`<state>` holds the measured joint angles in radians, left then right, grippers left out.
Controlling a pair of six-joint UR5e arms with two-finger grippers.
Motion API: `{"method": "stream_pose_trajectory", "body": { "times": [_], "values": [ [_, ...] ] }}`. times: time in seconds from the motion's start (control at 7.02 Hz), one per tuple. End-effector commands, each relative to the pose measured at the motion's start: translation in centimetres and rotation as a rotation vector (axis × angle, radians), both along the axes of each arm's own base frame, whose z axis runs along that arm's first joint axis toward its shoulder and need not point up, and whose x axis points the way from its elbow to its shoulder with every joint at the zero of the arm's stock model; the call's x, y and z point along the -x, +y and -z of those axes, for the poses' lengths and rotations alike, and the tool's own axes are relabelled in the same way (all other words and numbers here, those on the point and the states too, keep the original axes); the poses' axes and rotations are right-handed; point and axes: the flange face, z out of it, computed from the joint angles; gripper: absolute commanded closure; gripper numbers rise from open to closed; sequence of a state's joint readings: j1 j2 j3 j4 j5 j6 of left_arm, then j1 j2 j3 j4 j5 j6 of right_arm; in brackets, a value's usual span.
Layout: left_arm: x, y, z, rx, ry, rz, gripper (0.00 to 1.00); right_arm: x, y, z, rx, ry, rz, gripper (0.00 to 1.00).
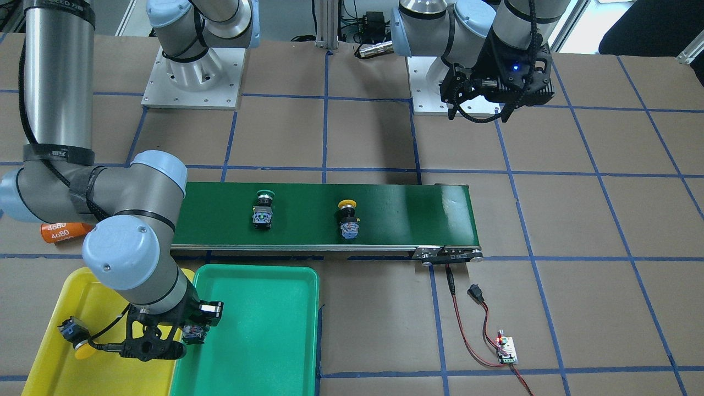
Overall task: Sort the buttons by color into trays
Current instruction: 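Grasp the green-capped button and place it in the green tray with the right gripper, then move the right gripper back down to the next button on the belt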
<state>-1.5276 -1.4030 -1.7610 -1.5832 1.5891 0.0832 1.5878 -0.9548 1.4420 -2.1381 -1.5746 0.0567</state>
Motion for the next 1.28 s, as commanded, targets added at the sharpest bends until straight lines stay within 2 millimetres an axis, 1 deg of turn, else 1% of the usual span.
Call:
{"method": "stream_pose_trajectory", "body": {
  "times": [0.0,0.14,0.29,0.43,0.57,0.71,0.86,1.0,1.14],
  "values": [
    [0.0,0.1,0.0,-0.002,0.000,0.000,0.00,0.1,0.5,-0.2,-0.031,0.006,-0.001,0.00],
    [-0.1,0.0,0.1,-0.004,0.000,0.000,0.00,0.9,1.4,-2.7,-0.048,0.005,0.005,0.00],
    [-0.1,-0.1,0.1,0.001,0.000,0.000,0.00,0.9,3.3,-6.3,-0.074,0.004,0.000,0.00],
    [-0.1,0.1,-0.1,0.001,-0.002,0.000,0.00,0.6,6.2,-8.9,-0.126,0.004,-0.006,0.00],
    [-0.1,0.1,0.0,-0.004,-0.001,0.000,0.00,0.6,10.2,-9.7,-0.151,0.004,-0.011,0.00],
    [-0.1,0.0,0.1,-0.005,0.000,0.000,0.00,1.1,14.6,-8.9,-0.177,0.004,-0.003,0.00],
    [-0.1,-0.2,0.4,-0.010,0.000,0.001,0.00,1.3,17.8,-8.3,-0.163,0.011,-0.003,0.01],
    [-0.1,-0.1,0.1,-0.001,-0.002,0.001,0.00,1.0,19.6,-6.4,-0.175,0.010,-0.001,0.05],
    [-0.1,0.1,-0.1,-0.002,-0.003,0.003,0.00,0.7,20.5,-5.1,-0.154,0.004,0.006,0.07]
  ]
}}
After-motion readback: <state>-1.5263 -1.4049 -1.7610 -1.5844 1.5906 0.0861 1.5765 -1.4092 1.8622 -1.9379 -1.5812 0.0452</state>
